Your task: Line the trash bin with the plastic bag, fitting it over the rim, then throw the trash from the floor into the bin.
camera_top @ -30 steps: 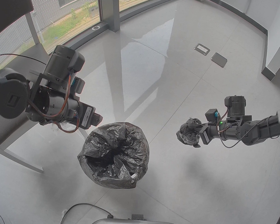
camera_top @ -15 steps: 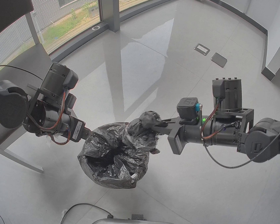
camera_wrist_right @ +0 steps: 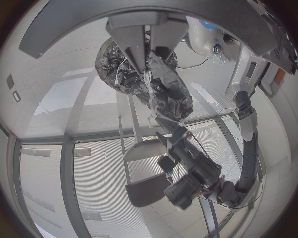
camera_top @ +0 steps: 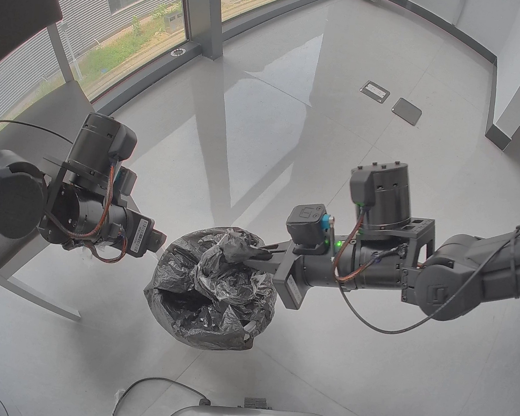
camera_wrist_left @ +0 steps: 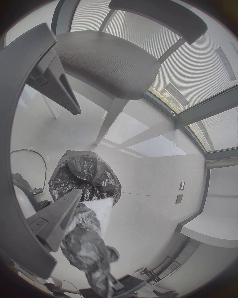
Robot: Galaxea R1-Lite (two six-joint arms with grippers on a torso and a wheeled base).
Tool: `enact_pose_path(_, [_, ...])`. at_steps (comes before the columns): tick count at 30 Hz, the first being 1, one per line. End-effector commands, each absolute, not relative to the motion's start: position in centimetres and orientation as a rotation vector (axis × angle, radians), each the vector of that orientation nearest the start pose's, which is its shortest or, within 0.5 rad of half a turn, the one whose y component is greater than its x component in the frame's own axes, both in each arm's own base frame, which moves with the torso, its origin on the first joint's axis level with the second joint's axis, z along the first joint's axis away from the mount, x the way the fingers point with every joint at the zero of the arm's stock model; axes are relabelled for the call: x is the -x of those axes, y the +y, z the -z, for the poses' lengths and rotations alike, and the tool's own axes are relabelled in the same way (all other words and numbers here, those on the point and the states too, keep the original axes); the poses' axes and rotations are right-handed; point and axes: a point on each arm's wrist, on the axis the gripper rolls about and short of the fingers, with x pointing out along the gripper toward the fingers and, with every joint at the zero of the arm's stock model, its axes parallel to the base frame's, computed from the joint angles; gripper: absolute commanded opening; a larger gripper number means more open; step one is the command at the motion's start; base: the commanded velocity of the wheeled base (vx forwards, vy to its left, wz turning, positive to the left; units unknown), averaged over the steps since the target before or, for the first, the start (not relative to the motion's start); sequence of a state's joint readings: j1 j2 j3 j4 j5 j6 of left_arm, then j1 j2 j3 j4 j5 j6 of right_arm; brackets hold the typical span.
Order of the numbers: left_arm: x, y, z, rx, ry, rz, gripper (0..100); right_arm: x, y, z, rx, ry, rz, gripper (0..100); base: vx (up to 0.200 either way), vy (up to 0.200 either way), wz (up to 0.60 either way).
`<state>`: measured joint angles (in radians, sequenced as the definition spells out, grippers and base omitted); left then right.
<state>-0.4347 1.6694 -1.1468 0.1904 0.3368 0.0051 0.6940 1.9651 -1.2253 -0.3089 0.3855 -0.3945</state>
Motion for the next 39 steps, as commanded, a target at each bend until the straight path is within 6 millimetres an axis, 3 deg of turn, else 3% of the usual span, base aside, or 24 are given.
enact_pose_path(1, [-27.2,-11.8,-21.4,-0.266,0.637,0.097,100,-31.3,27.2,-13.4,0.406,0.313,-1.147,0,0.0,0.0,0.0])
enact_pose_path(9, [-27.6,-11.9,-22.0,-0.262,0.591,0.104,100,-34.3,27.9,-10.0,0.405,0.365,-1.122,0,0.0,0.0,0.0])
enact_pose_path(17, [-27.9,-12.1,-22.3,-0.258,0.577,0.106,100,-37.1,28.2,-8.1,0.396,0.37,-1.09,0,0.0,0.0,0.0])
enact_pose_path(30, [-27.8,-12.1,-22.4,-0.256,0.575,0.105,100,-38.2,28.8,-6.5,0.395,0.384,-1.089,0,0.0,0.0,0.0])
enact_pose_path(39, [-27.5,-12.1,-22.5,-0.254,0.568,0.111,100,-38.6,29.2,-4.2,0.353,0.442,-1.081,0,0.0,0.0,0.0])
